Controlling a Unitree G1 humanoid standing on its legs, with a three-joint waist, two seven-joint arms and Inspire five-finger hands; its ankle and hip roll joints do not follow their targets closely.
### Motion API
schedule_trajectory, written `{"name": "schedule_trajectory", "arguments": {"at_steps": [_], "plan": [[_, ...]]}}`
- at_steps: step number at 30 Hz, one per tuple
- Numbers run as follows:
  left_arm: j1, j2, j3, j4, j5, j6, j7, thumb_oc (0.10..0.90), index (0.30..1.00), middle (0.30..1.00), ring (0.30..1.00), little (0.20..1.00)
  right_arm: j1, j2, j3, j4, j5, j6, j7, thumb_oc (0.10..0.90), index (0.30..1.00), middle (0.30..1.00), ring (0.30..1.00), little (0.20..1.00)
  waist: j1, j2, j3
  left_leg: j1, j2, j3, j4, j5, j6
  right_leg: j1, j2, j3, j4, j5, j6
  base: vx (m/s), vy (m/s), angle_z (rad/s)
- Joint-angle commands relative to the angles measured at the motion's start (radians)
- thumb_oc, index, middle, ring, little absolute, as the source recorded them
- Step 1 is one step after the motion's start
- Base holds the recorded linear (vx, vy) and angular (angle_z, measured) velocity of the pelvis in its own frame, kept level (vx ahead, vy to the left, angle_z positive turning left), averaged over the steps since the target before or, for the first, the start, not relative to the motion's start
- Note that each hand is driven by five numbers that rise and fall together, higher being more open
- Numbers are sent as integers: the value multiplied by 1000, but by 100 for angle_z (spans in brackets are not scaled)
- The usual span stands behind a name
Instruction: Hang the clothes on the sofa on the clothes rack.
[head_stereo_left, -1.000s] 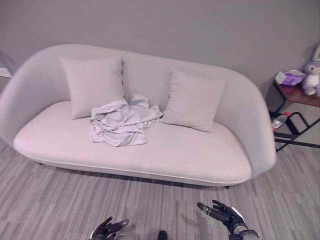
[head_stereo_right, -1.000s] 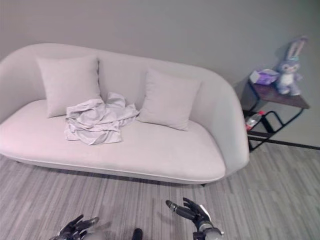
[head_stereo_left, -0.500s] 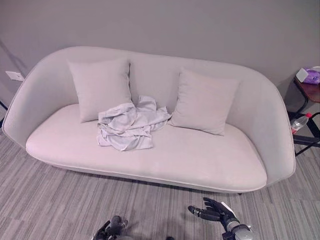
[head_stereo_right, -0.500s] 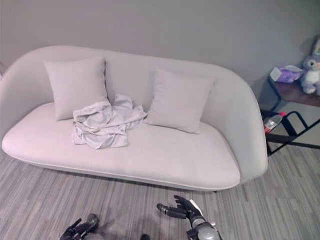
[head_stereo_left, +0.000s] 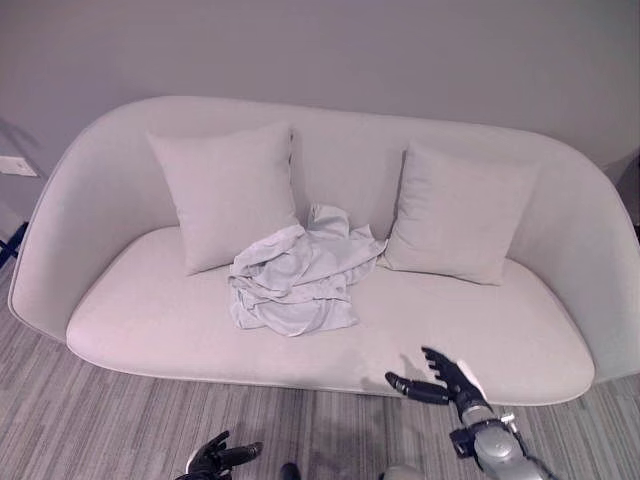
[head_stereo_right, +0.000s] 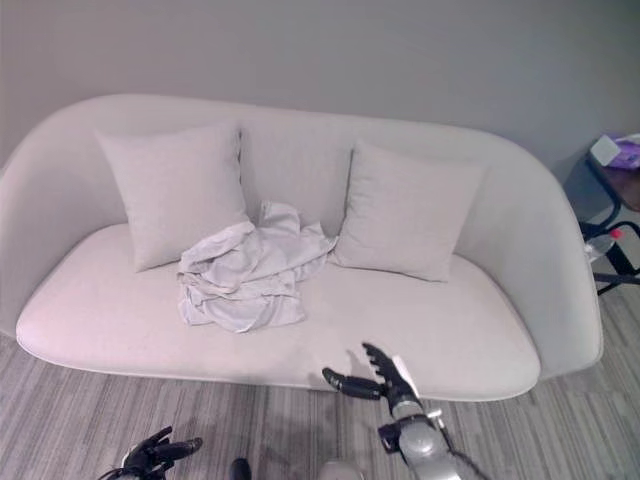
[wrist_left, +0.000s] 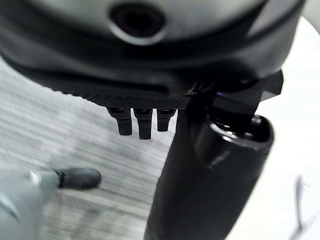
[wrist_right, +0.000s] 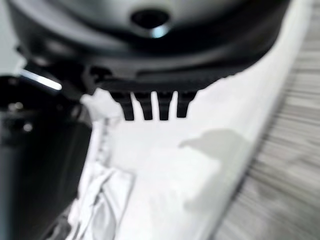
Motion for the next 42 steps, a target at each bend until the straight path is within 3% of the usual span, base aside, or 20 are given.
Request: {"name": "schedule_trajectory", "arguments": {"at_steps": [1, 4, 5, 8, 9, 13, 19, 21, 24, 30, 42], "plan": [[-17, -7, -12, 24, 107, -22, -28, 800, 900, 900, 900, 900, -144, -146, -64, -84, -150, -52, -88, 800, 900, 900, 900, 900, 26, -42, 4, -22, 51, -49, 26, -78, -37, 94, 34, -23, -381, 171, -17, 202, -129, -8], [-13, -12, -4, 22, 123, -15, -29, 800, 900, 900, 900, 900, -173, -142, -44, -65, -183, -22, -100, 800, 900, 900, 900, 900, 41, -63, -7, -4, 56, -60, 20, -77, -46, 133, 51, 3, -421, 193, -30, 247, -233, 54], [-13, -26, -25, -18, 116, -14, -23, 800, 900, 900, 900, 900, -207, -170, -25, -79, -292, -7, -118, 800, 900, 900, 900, 900, 55, -53, -12, -13, 76, -68, 17, -59, -69, 149, 66, -23, -447, 196, -37, 109, -162, 101], [-3, -47, -77, -47, 129, -21, -32, 800, 900, 900, 900, 900, -225, -166, -14, -50, -308, -20, -149, 800, 900, 900, 900, 900, 52, -39, -26, -27, 85, -94, 10, -47, -84, 173, 72, -51, -492, 197, -41, 140, -155, 48], [8, -59, -139, -65, 168, -25, -46, 800, 900, 900, 900, 900, -271, -154, 25, 2, -341, -23, -182, 800, 900, 900, 900, 900, 63, -19, -29, -42, 94, -106, 3, -39, -96, 172, 75, -65, -494, 180, -40, 53, -67, 40], [-3, -49, -135, -57, 148, -43, -13, 800, 900, 900, 900, 900, -393, -152, 138, 74, -458, -14, -239, 800, 900, 900, 900, 900, 82, -4, -12, -73, 108, -115, 3, -29, -109, 154, 75, -70, -494, 180, -42, 16, -52, 25], [-45, -31, -142, -39, 96, -74, 53, 800, 900, 900, 900, 900, -627, -123, 277, 181, -519, 5, -346, 800, 900, 900, 900, 900, 116, 13, 38, -143, 109, -139, 3, -7, -112, 98, 63, -80, -494, 208, -42, -63, -22, 4], [-46, -31, -140, -39, 95, -74, 53, 800, 900, 900, 900, 900, -632, -122, 280, 185, -518, 4, -349, 800, 900, 900, 900, 900, 114, 13, 38, -145, 109, -140, 3, -6, -112, 96, 63, -81, -494, 208, -42, -34, 8, 12], [-72, -20, -156, -35, 57, -95, 90, 800, 900, 900, 900, 900, -778, -58, 363, 335, -513, 30, -405, 800, 900, 900, 900, 900, 146, 23, 72, -194, 103, -155, 3, 13, -109, 55, 50, -90, -494, 229, -39, -56, 26, 19], [-93, -13, -180, -45, -4, -114, 125, 800, 900, 900, 900, 900, -917, -11, 419, 557, -460, 60, -460, 800, 900, 900, 900, 900, 171, 29, 89, -246, 94, -180, 3, 33, -112, 20, 38, -106, -494, 242, -35, -14, 18, 16], [-119, -9, -255, -105, -41, -143, 164, 800, 900, 900, 900, 900, -1050, 32, 473, 874, -384, 104, -494, 800, 900, 900, 900, 900, 223, 44, 104, -303, 75, -228, 3, 52, -113, -12, 22, -131, -494, 254, -24, 12, 9, 15]]}}
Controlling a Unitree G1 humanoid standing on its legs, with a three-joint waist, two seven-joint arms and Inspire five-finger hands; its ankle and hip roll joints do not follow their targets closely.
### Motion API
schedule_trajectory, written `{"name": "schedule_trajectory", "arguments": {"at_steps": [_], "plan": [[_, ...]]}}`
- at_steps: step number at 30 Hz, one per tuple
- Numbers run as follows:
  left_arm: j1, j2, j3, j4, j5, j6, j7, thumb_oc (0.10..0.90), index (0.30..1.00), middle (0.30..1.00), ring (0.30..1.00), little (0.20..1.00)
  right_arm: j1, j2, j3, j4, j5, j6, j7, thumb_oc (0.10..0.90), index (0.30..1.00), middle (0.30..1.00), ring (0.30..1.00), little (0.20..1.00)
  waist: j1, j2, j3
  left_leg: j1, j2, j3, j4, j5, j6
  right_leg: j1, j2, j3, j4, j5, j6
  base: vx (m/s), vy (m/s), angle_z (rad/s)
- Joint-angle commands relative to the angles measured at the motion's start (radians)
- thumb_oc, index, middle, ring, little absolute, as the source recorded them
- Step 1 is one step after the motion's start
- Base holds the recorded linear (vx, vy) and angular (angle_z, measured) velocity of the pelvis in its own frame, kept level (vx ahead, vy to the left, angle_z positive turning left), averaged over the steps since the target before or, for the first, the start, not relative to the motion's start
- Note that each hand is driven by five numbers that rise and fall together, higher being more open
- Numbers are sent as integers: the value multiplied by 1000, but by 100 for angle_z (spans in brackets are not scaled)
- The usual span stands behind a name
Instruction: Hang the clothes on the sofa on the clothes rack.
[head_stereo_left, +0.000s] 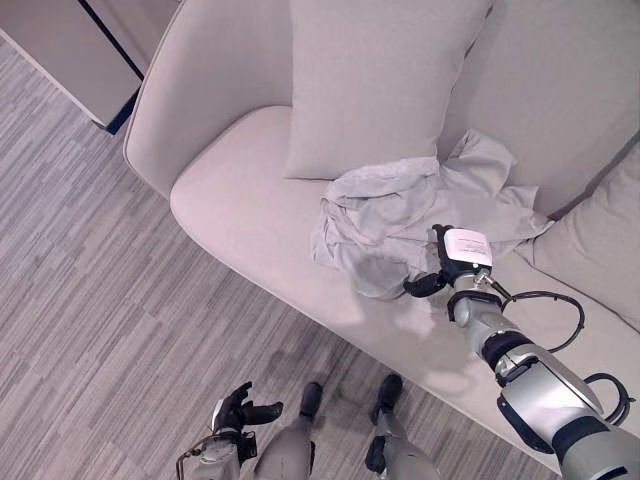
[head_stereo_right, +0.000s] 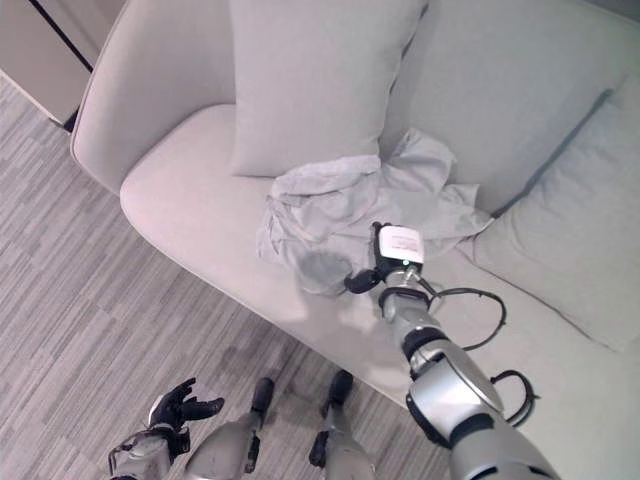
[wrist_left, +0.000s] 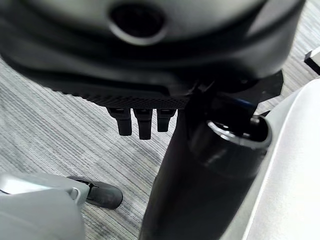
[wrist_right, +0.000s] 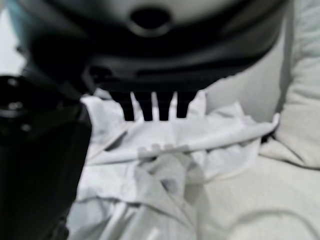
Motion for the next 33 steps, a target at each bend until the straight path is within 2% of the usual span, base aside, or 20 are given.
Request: {"name": "schedule_trajectory", "arguments": {"at_steps": [1, 7, 9, 10, 11, 12, 13, 17, 23, 26, 27, 28, 29, 30, 31, 33], "plan": [[-33, 31, -74, -4, -51, -51, 51, 800, 900, 900, 900, 900, -150, -6, 40, 75, 49, 7, -64, 800, 900, 900, 900, 900, 23, -11, -23, -77, 35, 28, -48, 72, 8, 42, -70, 58, 7, -97, 125, 19, 29, 13], [-42, 50, -109, -89, -62, -76, 78, 800, 900, 900, 900, 900, -197, -21, 60, 175, 92, 14, -9, 800, 900, 900, 900, 900, 63, 16, 22, -177, 20, -19, -48, 100, -1, -30, -78, 34, 7, -83, 137, -28, 28, 30], [-33, 54, -116, -99, -52, -72, 78, 800, 900, 900, 900, 900, -223, -42, 33, 213, 153, 11, 20, 800, 900, 900, 900, 900, 77, 28, 38, -213, 15, -30, -48, 110, -4, -59, -81, 29, 7, -78, 139, -44, 35, 9], [-29, 54, -116, -100, -49, -71, 78, 800, 900, 900, 900, 900, -226, -49, 30, 213, 164, 10, 22, 755, 832, 832, 832, 832, 80, 29, 40, -219, 15, -33, -48, 112, -4, -62, -82, 26, 7, -79, 139, -12, 18, 14], [-24, 56, -113, -101, -47, -70, 79, 800, 900, 900, 900, 900, -229, -56, 25, 214, 178, 9, 26, 585, 578, 578, 578, 578, 82, 30, 42, -224, 14, -34, -48, 114, -5, -67, -81, 25, 7, -78, 140, -10, 17, 17], [-21, 58, -111, -102, -45, -70, 78, 800, 900, 900, 900, 900, -230, -57, 17, 216, 199, 6, 33, 447, 371, 371, 371, 371, 83, 31, 43, -230, 14, -35, -48, 115, -5, -71, -82, 21, 7, -77, 141, -13, 23, 16], [-19, 60, -107, -103, -41, -67, 77, 800, 900, 900, 900, 900, -230, -63, 14, 215, 215, 6, 45, 400, 300, 300, 300, 300, 83, 30, 47, -236, 12, -37, -48, 116, -6, -78, -82, 22, 7, -74, 140, -10, 23, 13], [-12, 64, -104, -112, -22, -61, 73, 800, 900, 900, 900, 900, -221, -62, 18, 221, 218, 6, 66, 400, 300, 300, 300, 300, 83, 25, 47, -239, 10, -38, -48, 115, -6, -78, -81, 21, 7, -76, 139, -4, 11, 8], [-11, 69, -106, -146, 7, -61, 87, 800, 900, 900, 900, 900, -183, -47, -24, 203, 260, -2, 37, 400, 300, 300, 300, 300, 70, 15, 45, -224, 10, -35, -48, 111, -5, -65, -81, 24, 7, -78, 140, 0, 0, 0], [-20, 68, -105, -139, 24, -60, 105, 800, 900, 900, 900, 900, -158, -34, -110, 194, 389, -23, 5, 400, 300, 300, 300, 300, 55, 6, 48, -204, 10, -28, -48, 103, -4, -50, -79, 28, 7, -81, 142, 0, 0, 0], [-20, 68, -105, -139, 24, -60, 105, 800, 900, 900, 900, 900, -158, -34, -110, 194, 389, -23, 5, 400, 300, 300, 300, 300, 54, 5, 45, -208, 9, -29, -48, 105, -4, -54, -80, 27, 7, -80, 142, 0, 0, 0], [-27, 64, -103, -117, 24, -54, 113, 800, 900, 900, 900, 900, -143, -24, -196, 194, 552, -52, 2, 400, 300, 300, 300, 300, 45, -3, 42, -196, 9, -22, -48, 98, -3, -44, -81, 31, 7, -81, 142, -13, 24, -4], [-29, 61, -102, -104, 25, -50, 119, 800, 900, 900, 900, 900, -134, -18, -255, 199, 659, -71, -5, 400, 300, 300, 300, 300, 42, -6, 39, -188, 9, -19, -48, 94, -1, -37, -81, 32, 7, -82, 142, -9, 42, -5], [-30, 56, -102, -77, 29, -41, 122, 800, 900, 900, 900, 900, -113, -9, -383, 196, 927, -128, 8, 400, 300, 300, 300, 300, 34, -10, 33, -170, 11, -11, -48, 82, 0, -22, -81, 34, 7, -84, 142, -3, 28, -5], [-30, 57, -102, -76, 29, -41, 122, 800, 900, 900, 900, 900, -113, -9, -384, 196, 927, -128, 8, 400, 300, 300, 300, 300, 33, -11, 32, -173, 10, -12, -48, 84, 1, -25, -82, 34, 7, -83, 143, -5, 30, -6], [-35, 49, -102, -55, 32, -31, 125, 800, 900, 900, 900, 900, -76, 5, -512, 168, 1205, -206, 26, 400, 300, 300, 300, 300, 26, -17, 24, -158, 10, -5, -48, 74, 3, -13, -82, 39, 7, -85, 144, -9, 25, -12]]}}
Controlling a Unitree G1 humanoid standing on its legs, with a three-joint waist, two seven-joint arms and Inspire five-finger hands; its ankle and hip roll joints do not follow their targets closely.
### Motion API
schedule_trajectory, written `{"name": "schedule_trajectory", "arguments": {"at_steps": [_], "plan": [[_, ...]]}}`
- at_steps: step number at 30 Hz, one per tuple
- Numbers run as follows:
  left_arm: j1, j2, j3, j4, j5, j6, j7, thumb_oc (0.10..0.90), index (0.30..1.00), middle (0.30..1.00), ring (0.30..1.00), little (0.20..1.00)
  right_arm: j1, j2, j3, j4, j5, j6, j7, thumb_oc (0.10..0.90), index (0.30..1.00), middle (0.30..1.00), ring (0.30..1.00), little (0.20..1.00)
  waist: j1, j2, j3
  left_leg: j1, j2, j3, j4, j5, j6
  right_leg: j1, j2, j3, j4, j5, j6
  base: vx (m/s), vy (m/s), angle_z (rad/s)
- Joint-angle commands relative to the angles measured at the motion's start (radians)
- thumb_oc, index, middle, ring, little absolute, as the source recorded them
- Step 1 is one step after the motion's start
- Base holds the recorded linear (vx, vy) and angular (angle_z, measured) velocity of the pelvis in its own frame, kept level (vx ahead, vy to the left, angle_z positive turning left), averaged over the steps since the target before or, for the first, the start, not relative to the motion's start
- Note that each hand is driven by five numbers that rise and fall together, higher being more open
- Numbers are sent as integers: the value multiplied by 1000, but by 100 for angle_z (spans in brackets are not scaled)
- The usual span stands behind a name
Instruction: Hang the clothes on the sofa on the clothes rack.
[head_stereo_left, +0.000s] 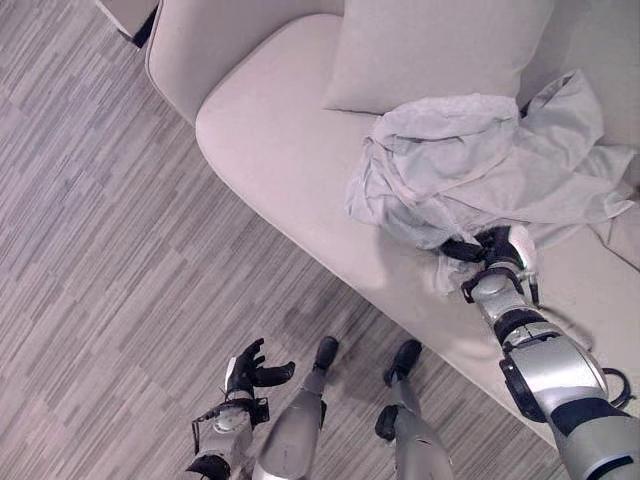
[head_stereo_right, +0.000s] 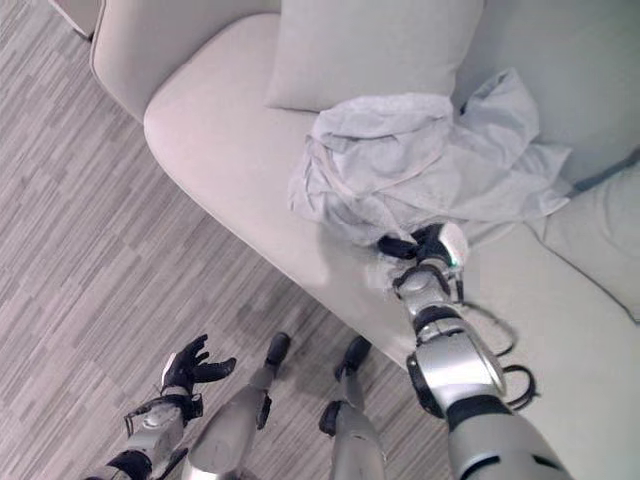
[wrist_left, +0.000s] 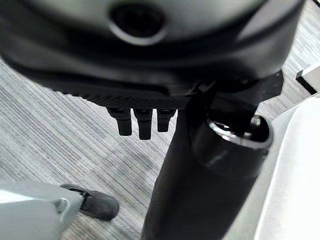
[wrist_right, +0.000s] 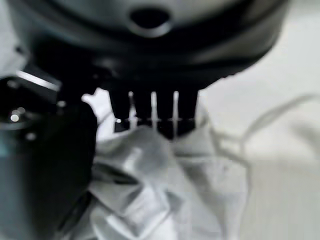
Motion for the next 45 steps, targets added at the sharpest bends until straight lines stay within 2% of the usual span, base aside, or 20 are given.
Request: {"name": "schedule_trajectory", "arguments": {"at_steps": [1, 2, 3, 6, 9, 10, 12, 13, 14, 15, 18, 20, 21, 23, 26, 29, 33, 39, 42, 45], "plan": [[18, 36, -37, 50, 26, 7, 43, 800, 900, 900, 900, 900, 58, 1, -72, -13, 486, -179, -4, 400, 300, 300, 300, 300, 1, -21, -55, -10, 31, 69, -78, 9, 25, 81, -56, 89, 7, -121, 151, -5, 21, -9], [18, 36, -37, 50, 26, 7, 43, 800, 900, 900, 900, 900, 58, 1, -72, -13, 486, -179, -4, 400, 300, 300, 300, 300, 1, -21, -55, -10, 31, 69, -78, 9, 25, 81, -56, 89, 7, -121, 151, 0, 42, -5], [-1, 4, -40, 57, 25, 21, 49, 800, 900, 900, 900, 900, 169, 101, -201, -125, 853, -297, 93, 400, 300, 300, 300, 300, -19, -33, -79, 31, 32, 83, -78, -16, 27, 113, -58, 94, 7, -132, 154, -5, 45, -4], [12, 4, -26, 37, 13, 22, 44, 800, 900, 900, 900, 900, 235, 173, -218, -275, 948, -369, 134, 400, 300, 300, 300, 300, -36, -43, -102, 52, 29, 95, -78, -22, 31, 126, -64, 97, 7, -131, 156, -18, 39, -25], [46, 12, 3, 5, -2, 28, 38, 800, 900, 900, 900, 900, 326, 240, -192, -501, 927, -434, 121, 400, 300, 300, 300, 300, -54, -56, -129, 93, 29, 114, -78, -38, 41, 153, -67, 105, 7, -135, 156, 14, 38, -16], [68, 23, 17, -26, 7, 32, 39, 800, 900, 900, 900, 900, 356, 254, -189, -625, 897, -470, 110, 400, 300, 300, 300, 300, -64, -62, -156, 123, 28, 126, -78, -51, 48, 176, -70, 108, 7, -137, 157, 52, 48, -26], [83, 29, 21, -38, 19, 38, 35, 800, 900, 900, 900, 900, 374, 256, -196, -685, 868, -489, 90, 400, 300, 300, 300, 300, -69, -63, -172, 139, 26, 131, -78, -58, 52, 189, -72, 111, 7, -140, 159, 61, 44, -23], [104, 39, 28, -64, 43, 44, 33, 800, 900, 900, 900, 900, 375, 233, -242, -768, 818, -537, 49, 400, 300, 300, 300, 300, -74, -61, -204, 170, 22, 135, -78, -71, 60, 213, -76, 113, 7, -143, 161, 55, 36, -11], [106, 40, 27, -66, 44, 45, 34, 800, 900, 900, 900, 900, 378, 236, -242, -774, 811, -537, 41, 400, 300, 300, 300, 300, -73, -61, -204, 171, 22, 136, -78, -71, 60, 214, -76, 113, 7, -143, 162, 98, 61, -2], [116, 52, 27, -77, 84, 52, 32, 800, 900, 900, 900, 900, 361, 200, -303, -835, 766, -583, 0, 400, 300, 300, 300, 300, -78, -58, -233, 195, 19, 139, -78, -82, 66, 235, -80, 114, 7, -147, 165, 47, 29, 0], [123, 63, 22, -89, 117, 56, 30, 800, 900, 900, 900, 900, 337, 162, -356, -881, 723, -623, -51, 400, 300, 300, 300, 300, -77, -55, -263, 218, 15, 140, -78, -90, 69, 256, -85, 113, 7, -151, 169, 77, 45, -2], [137, 77, 23, -105, 136, 62, 21, 800, 900, 900, 900, 900, 293, 87, -398, -934, 671, -652, -91, 400, 300, 300, 300, 300, -76, -57, -301, 239, 11, 138, -78, -98, 72, 278, -90, 112, 7, -152, 172, 46, 32, -3], [137, 77, 22, -106, 136, 62, 21, 800, 900, 900, 900, 900, 292, 87, -398, -935, 666, -652, -95, 400, 300, 300, 300, 300, -76, -57, -300, 241, 11, 138, -78, -99, 73, 279, -90, 112, 7, -152, 173, 36, 25, -2], [153, 82, 39, -111, 136, 68, 13, 800, 900, 900, 900, 900, 270, 19, -409, -984, 632, -658, -104, 400, 300, 300, 300, 300, -77, -61, -327, 255, 9, 141, -78, -105, 74, 293, -94, 111, 7, -153, 176, 7, 12, -2], [171, 88, 49, -128, 137, 70, 6, 800, 900, 900, 900, 900, 247, -24, -390, -1034, 601, -652, -100, 400, 300, 300, 300, 300, -83, -67, -344, 272, 7, 144, -78, -110, 75, 308, -94, 115, 7, -152, 178, 0, 0, 0], [177, 92, 48, -147, 146, 71, 3, 800, 900, 900, 900, 900, 237, -40, -367, -1077, 576, -644, -94, 400, 300, 300, 300, 300, -90, -71, -352, 287, 8, 152, -78, -115, 75, 317, -93, 121, 7, -152, 178, -14, 14, -11], [167, 112, 30, -265, 162, 64, -2, 800, 900, 900, 900, 900, 203, -51, -298, -1168, 522, -614, -81, 400, 300, 300, 300, 300, -110, -78, -367, 308, 10, 169, -78, -120, 77, 325, -92, 137, 7, -148, 177, -9, 19, -12], [72, 130, -15, -415, 174, 41, 15, 800, 900, 900, 900, 900, 58, -100, -182, -1207, 453, -552, -86, 400, 300, 300, 300, 300, -163, -100, -386, 345, 15, 215, -78, -133, 79, 330, -85, 181, 7, -137, 172, -12, 21, -24], [22, 136, -43, -466, 196, 25, 27, 800, 900, 900, 900, 900, -14, -117, -153, -1182, 454, -553, -96, 400, 300, 300, 300, 300, -175, -107, -390, 354, 17, 228, -78, -138, 78, 330, -84, 195, 7, -134, 173, -12, 9, -18], [-50, 138, -62, -507, 276, 24, 87, 800, 900, 900, 900, 900, -81, -114, -113, -1164, 461, -552, -115, 400, 300, 300, 300, 300, -191, -116, -401, 365, 19, 245, -78, -143, 78, 330, -80, 213, 7, -132, 173, -7, 1, -25]]}}
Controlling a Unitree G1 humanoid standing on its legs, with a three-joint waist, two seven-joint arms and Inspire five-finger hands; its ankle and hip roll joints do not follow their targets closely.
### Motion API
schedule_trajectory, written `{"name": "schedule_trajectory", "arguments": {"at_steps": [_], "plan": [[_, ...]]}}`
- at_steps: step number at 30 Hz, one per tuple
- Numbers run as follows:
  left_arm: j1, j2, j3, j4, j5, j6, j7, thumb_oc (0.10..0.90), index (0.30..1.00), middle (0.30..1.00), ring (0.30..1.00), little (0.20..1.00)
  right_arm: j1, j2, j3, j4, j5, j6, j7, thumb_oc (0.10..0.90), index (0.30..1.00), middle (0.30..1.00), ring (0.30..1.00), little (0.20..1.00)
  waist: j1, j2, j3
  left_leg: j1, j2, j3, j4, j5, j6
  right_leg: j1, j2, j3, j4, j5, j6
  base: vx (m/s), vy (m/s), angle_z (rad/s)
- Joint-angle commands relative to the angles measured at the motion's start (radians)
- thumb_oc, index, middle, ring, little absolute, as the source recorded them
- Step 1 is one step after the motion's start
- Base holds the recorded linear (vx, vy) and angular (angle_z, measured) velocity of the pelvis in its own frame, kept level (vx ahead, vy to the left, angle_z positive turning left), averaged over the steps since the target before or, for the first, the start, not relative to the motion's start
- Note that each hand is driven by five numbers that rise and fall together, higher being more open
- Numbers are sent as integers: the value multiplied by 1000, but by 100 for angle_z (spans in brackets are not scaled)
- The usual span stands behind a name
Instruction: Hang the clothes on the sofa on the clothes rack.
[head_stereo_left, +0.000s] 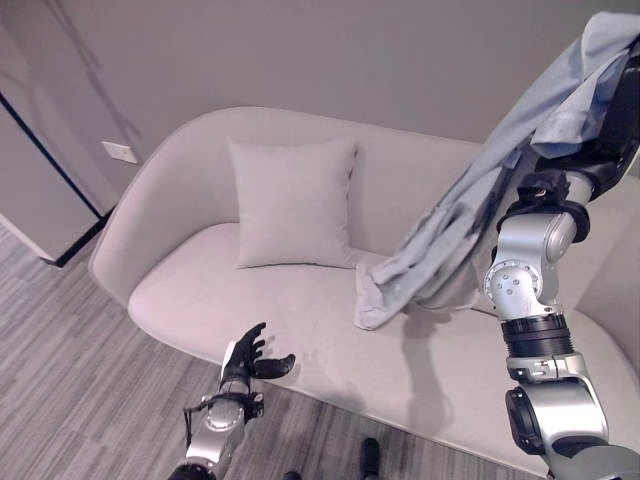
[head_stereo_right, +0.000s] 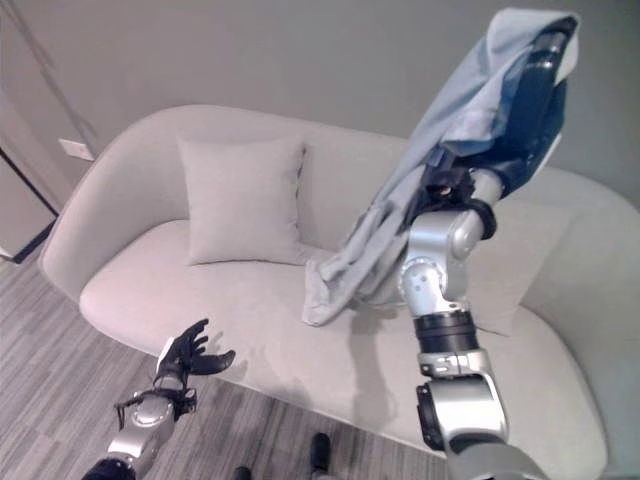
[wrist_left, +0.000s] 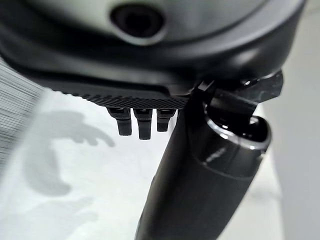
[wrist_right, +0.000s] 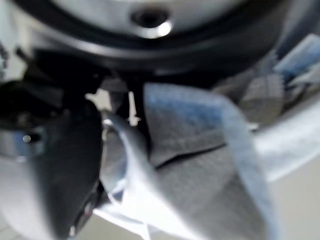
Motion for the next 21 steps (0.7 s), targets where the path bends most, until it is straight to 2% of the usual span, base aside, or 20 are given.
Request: {"name": "schedule_trajectory", "arguments": {"at_steps": [1, 6, 7, 11, 15, 21], "plan": [[-137, 43, -51, -37, 164, -105, 105, 800, 900, 900, 900, 900, -232, -90, 34, 16, -107, -58, 32, 400, 300, 300, 300, 300, 17, -28, -107, 5, 43, 36, 3, -107, 11, 101, -79, 8, 8, -113, 91, -17, -10, -30], [-270, 0, -126, 38, 301, -134, 223, 800, 900, 900, 900, 900, -283, -26, 105, 10, -108, -78, 24, 400, 300, 300, 300, 300, -6, -40, -113, 24, 46, 61, 3, -111, 9, 101, -74, 34, 8, -109, 89, -18, -13, -19], [-313, -14, -169, 88, 353, -138, 262, 800, 900, 900, 900, 900, -303, -10, 135, 23, -90, -85, 23, 400, 300, 300, 300, 300, -16, -45, -117, 29, 47, 69, 3, -113, 8, 102, -74, 39, 8, -105, 90, -19, -7, -13], [-399, -46, -254, 206, 440, -123, 349, 800, 900, 900, 900, 900, -363, 14, 193, 38, -58, -110, 13, 400, 300, 300, 300, 300, -36, -50, -130, 37, 48, 83, 3, -115, 6, 101, -71, 51, 8, -103, 92, -9, -6, -5], [-467, -99, -317, 288, 475, -113, 384, 800, 900, 900, 900, 900, -413, 30, 222, 39, -48, -128, -1, 400, 300, 300, 300, 300, -52, -51, -135, 43, 49, 91, 3, -118, 6, 101, -69, 61, 8, -102, 92, -10, -3, -14], [-552, -240, -393, 456, 474, -83, 362, 800, 900, 900, 900, 900, -438, 83, 244, -12, -45, -150, -19, 400, 300, 300, 300, 300, -82, -55, -144, 51, 49, 100, 3, -122, 8, 100, -65, 73, 8, -100, 90, 0, 0, 0]]}}
